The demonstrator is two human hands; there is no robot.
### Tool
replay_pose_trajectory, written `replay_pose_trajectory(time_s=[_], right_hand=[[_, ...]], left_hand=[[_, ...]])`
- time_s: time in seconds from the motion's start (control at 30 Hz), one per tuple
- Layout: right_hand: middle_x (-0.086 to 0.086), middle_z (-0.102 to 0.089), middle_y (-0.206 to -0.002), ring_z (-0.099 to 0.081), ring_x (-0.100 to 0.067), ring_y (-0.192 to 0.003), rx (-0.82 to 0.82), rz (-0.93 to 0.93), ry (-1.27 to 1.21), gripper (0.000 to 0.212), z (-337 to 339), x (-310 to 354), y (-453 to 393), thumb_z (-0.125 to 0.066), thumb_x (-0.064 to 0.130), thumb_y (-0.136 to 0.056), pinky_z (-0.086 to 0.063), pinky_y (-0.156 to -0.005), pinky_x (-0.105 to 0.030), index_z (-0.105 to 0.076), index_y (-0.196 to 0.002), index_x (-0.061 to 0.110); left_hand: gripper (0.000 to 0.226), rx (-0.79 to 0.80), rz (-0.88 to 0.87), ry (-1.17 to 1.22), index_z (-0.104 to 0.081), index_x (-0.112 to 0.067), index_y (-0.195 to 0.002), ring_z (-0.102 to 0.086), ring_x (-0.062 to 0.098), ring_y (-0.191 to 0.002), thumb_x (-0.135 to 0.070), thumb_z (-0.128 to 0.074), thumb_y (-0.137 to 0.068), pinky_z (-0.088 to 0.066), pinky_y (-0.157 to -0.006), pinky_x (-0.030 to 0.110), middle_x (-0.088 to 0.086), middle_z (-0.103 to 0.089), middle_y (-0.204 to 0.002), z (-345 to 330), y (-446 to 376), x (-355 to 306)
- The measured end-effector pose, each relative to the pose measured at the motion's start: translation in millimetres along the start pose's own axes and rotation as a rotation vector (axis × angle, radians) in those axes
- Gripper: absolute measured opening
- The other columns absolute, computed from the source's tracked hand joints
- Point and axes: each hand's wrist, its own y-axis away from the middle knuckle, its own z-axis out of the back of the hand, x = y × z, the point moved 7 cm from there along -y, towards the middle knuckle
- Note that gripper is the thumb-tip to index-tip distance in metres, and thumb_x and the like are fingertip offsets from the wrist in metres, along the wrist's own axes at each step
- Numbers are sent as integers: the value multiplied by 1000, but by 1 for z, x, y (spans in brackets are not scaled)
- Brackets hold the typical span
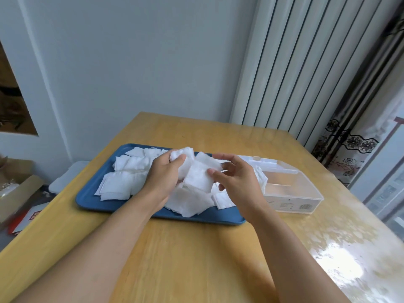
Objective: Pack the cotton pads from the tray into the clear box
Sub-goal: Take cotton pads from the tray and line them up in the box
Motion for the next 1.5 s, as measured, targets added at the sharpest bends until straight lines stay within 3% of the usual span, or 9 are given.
replay_pose_trajectory(time_s=[0.1, 0.2, 0.33, 0.47, 0.7, 0.97, 1.23, 1.37, 1.5], right_hand=[[6, -68, -93, -63, -6, -67, -47, 23, 158, 33, 2, 0, 0, -84, 20, -81, -56, -71, -31, -66, -104, 35], [10, -70, -96, -66, -9, -76, -100, 33, 176, 35, 4, 1, 1, -86, 25, -78, -58, -77, -34, -64, -103, 36], [6, -73, -88, -71, -11, -73, -45, -105, 147, 41, -1, -6, 6, -89, 42, -73, -59, -72, -31, -64, -103, 26], [-8, -76, -78, -73, -18, -70, 55, -199, 37, 31, -11, -13, 9, -88, 29, -78, -62, -73, -32, -64, -83, 9], [-3, -75, -82, -72, -15, -73, -156, -146, -186, 11, 7, -9, 4, -73, 7, -91, -60, -72, -26, -66, -84, 13], [3, -68, -76, -51, -11, -53, -34, -49, -85, 18, -2, -1, 4, -78, 13, -88, -46, -58, -23, -71, -99, 27], [12, -70, -87, -64, -5, -77, -154, -43, 103, 29, 9, -11, -1, -84, 35, -81, -51, -71, -28, -67, -104, 34], [7, -71, -93, -66, -4, -79, -51, -141, 84, 30, -1, -17, 3, -79, 43, -85, -59, -74, -34, -71, -102, 19], [5, -73, -82, -65, -7, -73, -130, -54, 99, 10, 3, -12, 1, -76, 28, -90, -58, -75, -39, -71, -86, 20]], left_hand=[[27, 136, 95, 71, -73, -12, -101, -70, 30, -95, -38, -67, -96, -51, -86, 42, 12, -74, -100, -14, 7, 1], [28, 135, 89, 64, -73, -3, -112, -74, 33, -103, -24, -72, -94, -56, -93, 49, 16, -77, -108, -18, 13, 0], [8, 38, 64, 132, -73, -9, -100, -75, 25, -90, -14, -72, -94, -59, -69, 31, 8, -78, -97, -13, 12, 0], [5, -17, 23, 185, -69, -17, -93, -69, 19, -88, -14, -69, -97, -56, -69, 29, 2, -71, -92, -9, 8, -2], [4, -149, 21, 225, -69, -22, -95, -69, 17, -89, -18, -69, -97, -57, -82, 39, -3, -74, -94, 7, 3, 4], [11, -20, 36, 128, -67, -10, -106, -69, 17, -83, -19, -64, -100, -58, -66, 28, 1, -72, -88, -13, 13, 4], [16, 97, 114, 275, -67, -6, -113, -71, 21, -90, -9, -55, -103, -57, -82, 36, 9, -73, -102, -29, 20, 3], [23, 30, 112, 203, -66, -2, -120, -68, 26, -97, -13, -62, -100, -50, -101, 53, 12, -74, -109, -24, 18, 5], [27, -7, 159, 264, -66, -1, -123, -71, 25, -97, -17, -56, -104, -61, -82, 39, 17, -74, -110, -20, 18, 6]])
